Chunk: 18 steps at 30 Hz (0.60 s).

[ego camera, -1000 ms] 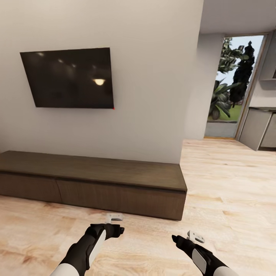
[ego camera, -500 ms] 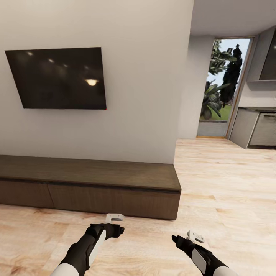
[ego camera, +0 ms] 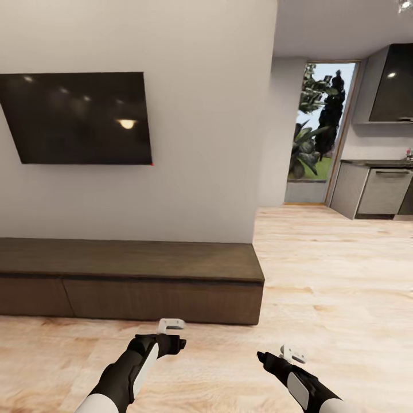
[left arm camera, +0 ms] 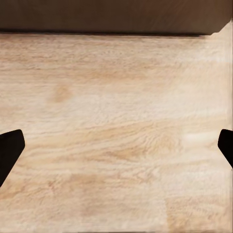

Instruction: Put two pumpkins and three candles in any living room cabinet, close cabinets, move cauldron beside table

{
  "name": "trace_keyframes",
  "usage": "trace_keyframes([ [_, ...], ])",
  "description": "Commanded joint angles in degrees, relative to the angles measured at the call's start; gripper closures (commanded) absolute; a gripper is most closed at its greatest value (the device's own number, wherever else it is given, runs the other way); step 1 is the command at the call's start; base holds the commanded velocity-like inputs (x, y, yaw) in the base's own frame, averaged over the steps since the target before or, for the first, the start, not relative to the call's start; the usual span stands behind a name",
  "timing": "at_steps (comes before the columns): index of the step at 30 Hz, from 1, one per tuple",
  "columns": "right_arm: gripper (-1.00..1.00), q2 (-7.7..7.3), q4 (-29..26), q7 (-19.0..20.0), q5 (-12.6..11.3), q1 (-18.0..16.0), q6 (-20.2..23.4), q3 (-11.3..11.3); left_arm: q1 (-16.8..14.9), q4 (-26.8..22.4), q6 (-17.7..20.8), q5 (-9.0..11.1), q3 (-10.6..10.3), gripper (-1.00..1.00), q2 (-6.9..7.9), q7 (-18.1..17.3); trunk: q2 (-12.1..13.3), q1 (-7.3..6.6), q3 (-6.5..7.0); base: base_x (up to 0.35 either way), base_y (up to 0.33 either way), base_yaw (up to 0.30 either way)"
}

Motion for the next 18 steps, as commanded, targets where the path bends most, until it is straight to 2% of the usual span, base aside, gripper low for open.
trace_keyframes([
  [1,-1.0,0.0,-0.07,0.19,-0.57,-0.02,0.28,-0.07,-0.01,-0.08,0.28,0.57,-0.09,-1.0,0.03,0.15,-0.03,-0.02,-0.04,-0.12,0.204,-0.133],
  [7,-1.0,0.0,-0.06,0.19,-0.57,-0.02,0.32,-0.08,-0.01,-0.09,0.29,0.57,-0.11,-1.0,0.03,0.13,-0.03,-0.02,0.0,-0.05,0.239,-0.047],
  [13,-1.0,0.0,-0.07,0.19,-0.57,-0.02,0.26,-0.07,-0.01,-0.16,0.29,0.57,-0.11,-1.0,0.03,0.15,-0.03,-0.02,0.0,-0.034,0.095,-0.006],
  [18,-1.0,0.08,-0.07,0.19,-0.56,-0.02,0.21,-0.07,-0.01,-0.16,0.27,0.57,-0.11,-1.0,0.03,0.16,-0.03,-0.02,0.0,-0.051,0.111,-0.171],
])
